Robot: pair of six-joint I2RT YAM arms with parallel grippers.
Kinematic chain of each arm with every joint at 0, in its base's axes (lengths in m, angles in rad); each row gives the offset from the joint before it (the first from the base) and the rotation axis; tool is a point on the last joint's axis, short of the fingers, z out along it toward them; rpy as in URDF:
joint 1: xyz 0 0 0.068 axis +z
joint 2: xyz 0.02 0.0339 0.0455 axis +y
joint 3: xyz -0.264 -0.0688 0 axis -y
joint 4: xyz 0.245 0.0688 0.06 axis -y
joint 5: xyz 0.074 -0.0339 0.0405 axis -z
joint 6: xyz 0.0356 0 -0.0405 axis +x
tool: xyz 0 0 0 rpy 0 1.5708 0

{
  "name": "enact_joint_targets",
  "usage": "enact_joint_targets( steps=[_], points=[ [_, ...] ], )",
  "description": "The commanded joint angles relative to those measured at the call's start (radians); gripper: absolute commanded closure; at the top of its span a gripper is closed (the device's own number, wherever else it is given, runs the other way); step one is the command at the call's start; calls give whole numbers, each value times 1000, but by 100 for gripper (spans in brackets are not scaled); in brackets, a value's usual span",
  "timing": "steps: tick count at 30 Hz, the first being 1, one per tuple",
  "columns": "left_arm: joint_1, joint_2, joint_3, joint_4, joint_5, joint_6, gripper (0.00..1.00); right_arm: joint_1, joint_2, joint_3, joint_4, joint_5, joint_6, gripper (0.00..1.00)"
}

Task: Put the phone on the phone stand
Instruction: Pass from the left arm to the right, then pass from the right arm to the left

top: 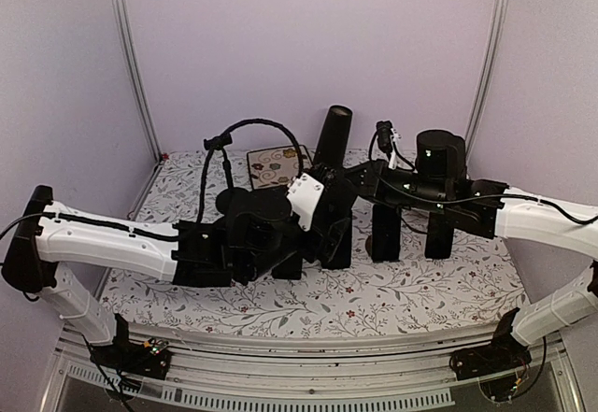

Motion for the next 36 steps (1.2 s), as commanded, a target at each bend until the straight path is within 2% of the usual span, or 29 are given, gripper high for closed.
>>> enact_joint_targets(
  steps=[1,6,14,20,25,29,31,36],
  points=[
    [-62,95,72,-30,-204,126,10,-5,-57,35,-26,104,49,97],
    [-104,213,155,-49,-376,215,13,-5,-61,72,-107,158,94,98],
    [-111,325,239,-49,-540,300,24,-6,-87,72,-137,173,163,97],
    [-109,383,288,-39,-637,351,44,-6,-104,67,-146,174,203,98],
    [-99,401,313,-35,-666,360,61,-5,-110,60,-143,161,215,97],
    [-91,415,334,-35,-689,369,84,-5,-120,44,-131,157,221,97],
    [-88,416,339,-29,-694,373,100,-6,-122,37,-123,154,220,97],
    [-84,415,346,-11,-694,381,100,-8,-128,27,-119,157,216,97]
  ],
)
